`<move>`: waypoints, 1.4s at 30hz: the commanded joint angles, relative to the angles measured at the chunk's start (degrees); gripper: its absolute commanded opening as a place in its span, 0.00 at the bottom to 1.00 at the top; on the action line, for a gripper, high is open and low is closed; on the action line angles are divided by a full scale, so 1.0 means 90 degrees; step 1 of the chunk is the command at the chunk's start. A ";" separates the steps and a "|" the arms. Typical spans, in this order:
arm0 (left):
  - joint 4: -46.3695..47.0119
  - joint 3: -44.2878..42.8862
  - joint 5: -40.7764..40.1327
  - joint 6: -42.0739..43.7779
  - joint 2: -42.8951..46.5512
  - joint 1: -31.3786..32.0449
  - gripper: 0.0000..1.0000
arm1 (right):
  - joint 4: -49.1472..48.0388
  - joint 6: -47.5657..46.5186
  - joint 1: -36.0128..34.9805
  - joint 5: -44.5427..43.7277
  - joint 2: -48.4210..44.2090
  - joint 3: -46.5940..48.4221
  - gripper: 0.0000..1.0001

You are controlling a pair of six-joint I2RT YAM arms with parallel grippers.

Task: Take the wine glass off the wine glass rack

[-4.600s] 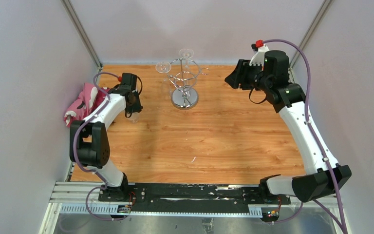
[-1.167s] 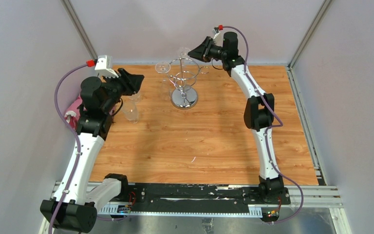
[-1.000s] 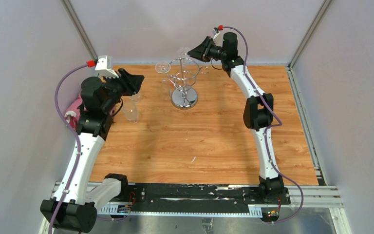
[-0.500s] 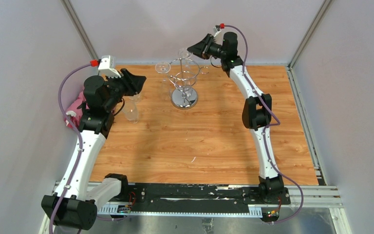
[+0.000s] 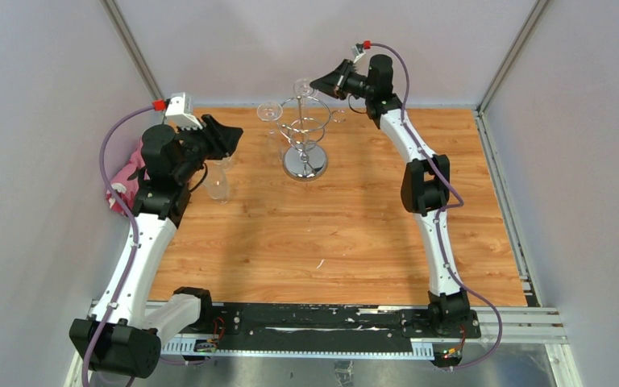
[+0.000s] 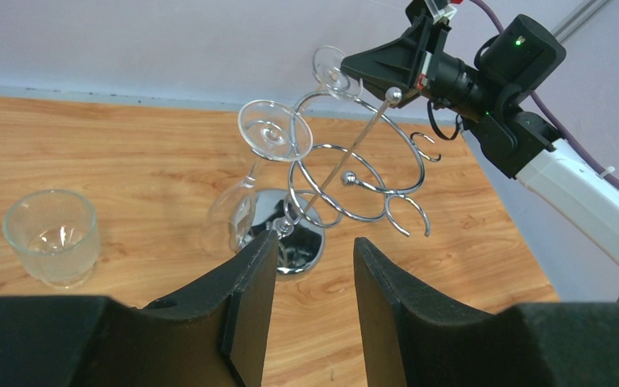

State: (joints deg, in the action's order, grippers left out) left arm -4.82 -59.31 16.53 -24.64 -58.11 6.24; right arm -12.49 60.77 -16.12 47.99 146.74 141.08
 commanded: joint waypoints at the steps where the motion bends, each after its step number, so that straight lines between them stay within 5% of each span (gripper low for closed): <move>1: 0.0156 0.0086 0.0078 0.0032 0.0037 0.0032 0.45 | -0.0377 0.0287 -0.0084 0.0024 -0.0264 -0.0267 0.00; 9: 0.0087 0.0078 0.0018 0.0072 0.0127 0.0034 0.45 | -0.1148 0.0921 -0.0074 -0.0576 -0.0652 -0.0728 0.00; 30: 0.0062 0.0049 -0.0019 0.0101 0.0039 0.0031 0.44 | -0.0780 0.0518 0.0276 -0.1405 -0.0495 -0.0069 0.00; 42: 0.0498 0.0052 0.0337 -0.0332 -0.0159 0.0039 0.45 | -0.1569 0.0287 0.1306 -0.0844 -0.2585 -0.2843 0.00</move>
State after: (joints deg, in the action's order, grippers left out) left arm -4.12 -59.13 16.75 -25.56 -58.46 6.24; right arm -20.08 64.82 -6.85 37.36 132.84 121.27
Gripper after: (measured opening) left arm 0.449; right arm 0.042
